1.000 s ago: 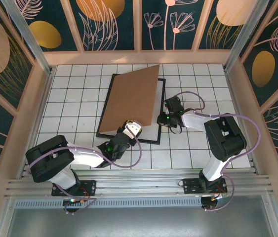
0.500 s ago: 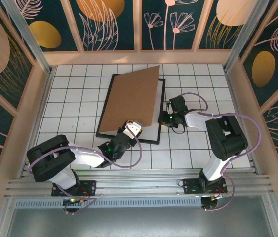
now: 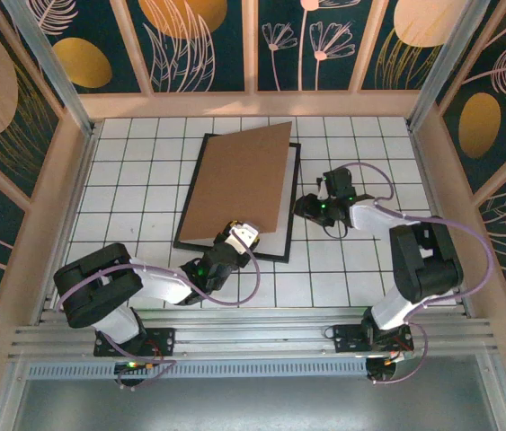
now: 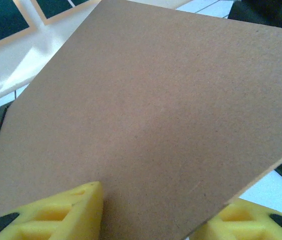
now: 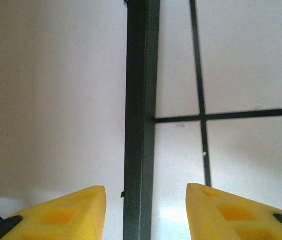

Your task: Put the photo into the frame

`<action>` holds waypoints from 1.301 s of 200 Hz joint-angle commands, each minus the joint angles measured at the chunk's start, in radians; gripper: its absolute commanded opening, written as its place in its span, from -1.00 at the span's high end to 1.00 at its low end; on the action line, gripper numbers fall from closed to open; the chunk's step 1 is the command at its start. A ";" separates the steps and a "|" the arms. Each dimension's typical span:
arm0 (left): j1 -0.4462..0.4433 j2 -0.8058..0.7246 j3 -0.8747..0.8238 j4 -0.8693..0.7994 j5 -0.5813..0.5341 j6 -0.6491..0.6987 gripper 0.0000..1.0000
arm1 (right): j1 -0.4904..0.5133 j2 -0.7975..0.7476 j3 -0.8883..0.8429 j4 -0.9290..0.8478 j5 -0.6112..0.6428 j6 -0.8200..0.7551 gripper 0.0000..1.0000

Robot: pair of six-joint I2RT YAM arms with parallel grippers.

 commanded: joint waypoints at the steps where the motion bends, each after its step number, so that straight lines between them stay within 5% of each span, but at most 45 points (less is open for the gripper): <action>1: 0.001 0.022 0.007 0.015 -0.002 -0.056 0.03 | -0.038 -0.062 0.017 -0.055 0.026 -0.042 0.07; 170: 0.001 -0.044 0.016 -0.175 0.143 -0.099 -0.80 | -0.066 -0.090 -0.004 -0.055 0.033 -0.064 0.08; 260: 0.002 -0.041 0.139 -0.312 0.144 -0.117 -0.88 | -0.041 -0.103 -0.032 -0.033 0.006 -0.084 0.08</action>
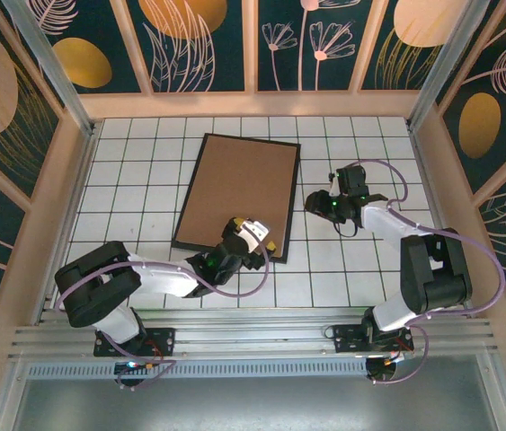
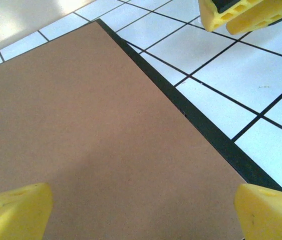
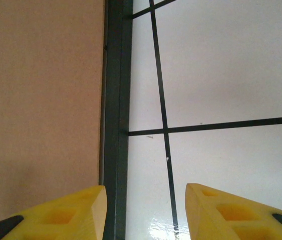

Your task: Put the photo into the frame

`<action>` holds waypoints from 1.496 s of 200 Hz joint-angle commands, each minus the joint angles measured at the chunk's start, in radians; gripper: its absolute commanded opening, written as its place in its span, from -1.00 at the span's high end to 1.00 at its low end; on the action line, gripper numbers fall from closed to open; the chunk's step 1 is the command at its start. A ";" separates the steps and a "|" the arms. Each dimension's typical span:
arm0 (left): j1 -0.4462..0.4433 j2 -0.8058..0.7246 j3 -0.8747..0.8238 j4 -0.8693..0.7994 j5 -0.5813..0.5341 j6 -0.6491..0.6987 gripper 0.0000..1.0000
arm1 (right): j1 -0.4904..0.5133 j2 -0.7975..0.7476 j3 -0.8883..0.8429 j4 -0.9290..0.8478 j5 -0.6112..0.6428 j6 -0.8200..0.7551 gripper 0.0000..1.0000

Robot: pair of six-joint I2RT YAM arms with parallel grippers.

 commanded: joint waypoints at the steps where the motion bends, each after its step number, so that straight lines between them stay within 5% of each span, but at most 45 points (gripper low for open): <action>1: 0.003 -0.047 0.018 -0.056 0.008 -0.031 -0.88 | 0.020 -0.034 -0.019 0.013 -0.019 -0.035 0.08; 22: 0.058 -0.109 0.033 -0.139 0.036 -0.103 -0.93 | 0.110 -0.047 -0.026 0.001 0.018 -0.088 -0.10; 62: 0.351 -0.182 0.090 -0.329 0.171 -0.343 -0.97 | 0.309 -0.048 -0.033 -0.022 0.215 -0.159 -0.65; 100: 0.694 -0.035 0.212 -0.465 0.399 -0.521 -0.97 | 0.415 -0.039 -0.039 -0.070 0.304 -0.176 -0.93; 124: 0.811 0.091 0.266 -0.422 0.517 -0.574 -0.95 | 0.442 -0.033 -0.057 -0.080 0.261 -0.178 -0.98; 203: 0.835 0.308 0.436 -0.443 0.573 -0.557 -0.91 | 0.460 -0.001 -0.078 -0.116 0.162 -0.192 -0.98; 299: 0.836 0.356 0.455 -0.440 0.600 -0.548 -0.91 | 0.475 0.041 -0.084 -0.124 0.102 -0.238 -0.98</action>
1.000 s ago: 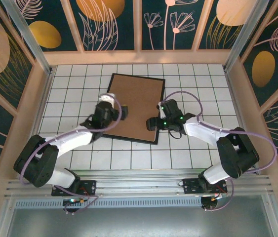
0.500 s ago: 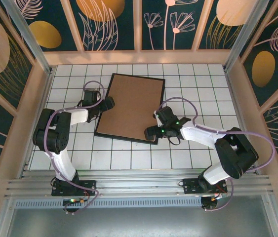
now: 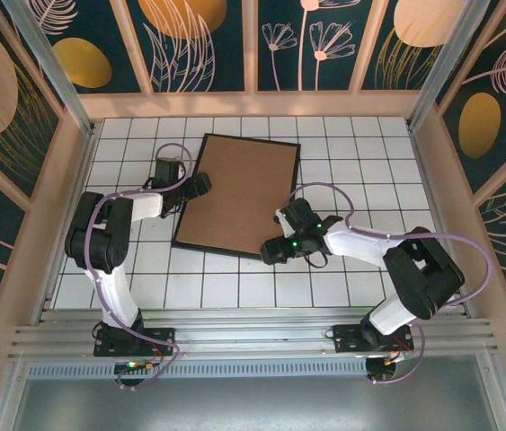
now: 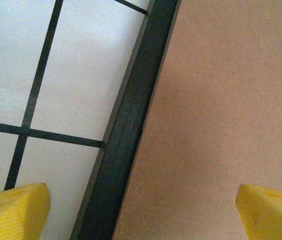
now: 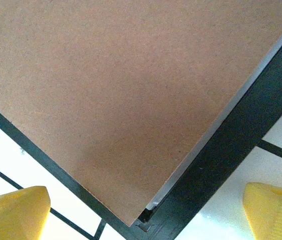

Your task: Put the photo into the frame

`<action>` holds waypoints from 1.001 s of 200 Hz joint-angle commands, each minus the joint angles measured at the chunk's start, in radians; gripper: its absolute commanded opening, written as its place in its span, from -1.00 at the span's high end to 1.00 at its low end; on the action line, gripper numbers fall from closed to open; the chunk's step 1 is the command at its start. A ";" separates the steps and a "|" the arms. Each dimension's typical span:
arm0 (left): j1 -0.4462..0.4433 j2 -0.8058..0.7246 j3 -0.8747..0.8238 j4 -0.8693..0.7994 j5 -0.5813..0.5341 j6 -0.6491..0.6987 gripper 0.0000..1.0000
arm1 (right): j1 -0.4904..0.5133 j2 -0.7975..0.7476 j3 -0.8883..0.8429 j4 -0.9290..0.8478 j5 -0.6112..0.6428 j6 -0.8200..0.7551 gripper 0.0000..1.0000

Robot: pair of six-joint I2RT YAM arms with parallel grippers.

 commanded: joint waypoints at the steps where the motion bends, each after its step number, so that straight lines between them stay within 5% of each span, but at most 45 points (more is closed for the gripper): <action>1: -0.002 0.034 0.016 -0.011 0.032 -0.003 -0.91 | 0.011 0.022 -0.010 -0.028 -0.028 -0.031 -0.98; 200: -0.002 0.038 -0.011 0.010 0.068 -0.007 -0.92 | -0.002 0.048 0.016 -0.036 0.071 -0.020 -0.50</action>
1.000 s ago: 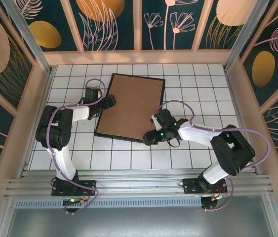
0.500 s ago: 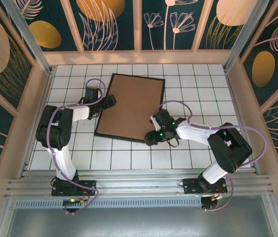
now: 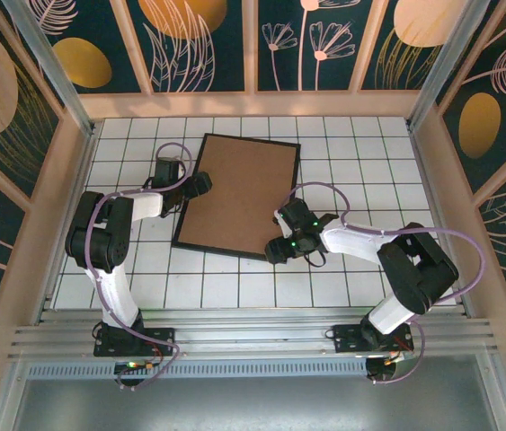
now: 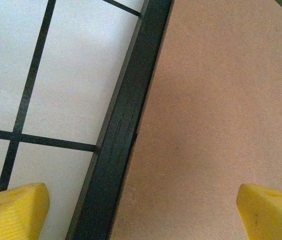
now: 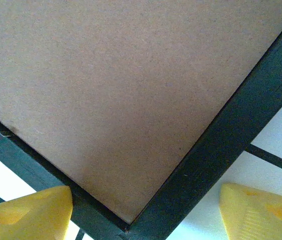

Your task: Put the photo into the frame

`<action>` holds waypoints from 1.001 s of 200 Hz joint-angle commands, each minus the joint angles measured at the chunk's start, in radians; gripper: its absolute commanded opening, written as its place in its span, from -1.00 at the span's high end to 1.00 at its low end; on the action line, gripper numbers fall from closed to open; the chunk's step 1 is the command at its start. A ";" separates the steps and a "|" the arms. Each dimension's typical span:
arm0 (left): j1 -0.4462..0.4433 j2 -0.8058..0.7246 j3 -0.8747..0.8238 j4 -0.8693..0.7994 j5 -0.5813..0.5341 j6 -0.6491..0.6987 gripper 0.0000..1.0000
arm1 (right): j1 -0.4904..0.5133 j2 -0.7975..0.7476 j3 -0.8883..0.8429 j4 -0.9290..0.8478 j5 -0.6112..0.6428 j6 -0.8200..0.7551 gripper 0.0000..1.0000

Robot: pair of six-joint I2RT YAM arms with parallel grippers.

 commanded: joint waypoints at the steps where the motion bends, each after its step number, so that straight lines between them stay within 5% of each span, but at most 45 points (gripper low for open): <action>1: -0.003 0.032 -0.015 -0.003 0.053 -0.007 -0.92 | -0.006 0.007 -0.011 -0.006 0.021 0.008 -0.50; 61: -0.003 0.024 -0.026 -0.005 0.043 0.001 -0.88 | -0.051 -0.026 -0.014 -0.004 -0.010 0.034 -0.47; 121: -0.005 -0.023 -0.130 0.049 0.145 -0.037 -0.58 | -0.227 -0.117 -0.089 0.190 -0.311 0.147 -0.81; 165: -0.007 -0.125 -0.262 0.147 0.281 -0.117 -0.16 | -0.363 -0.044 -0.039 0.279 -0.322 0.213 -0.76; 185: -0.008 -0.172 -0.308 0.188 0.314 -0.146 -0.14 | -0.404 0.018 0.010 0.273 -0.298 0.193 -0.73; 200: -0.006 -0.188 -0.305 0.171 0.217 -0.136 -0.23 | -0.418 0.070 0.052 0.275 -0.267 0.179 -0.70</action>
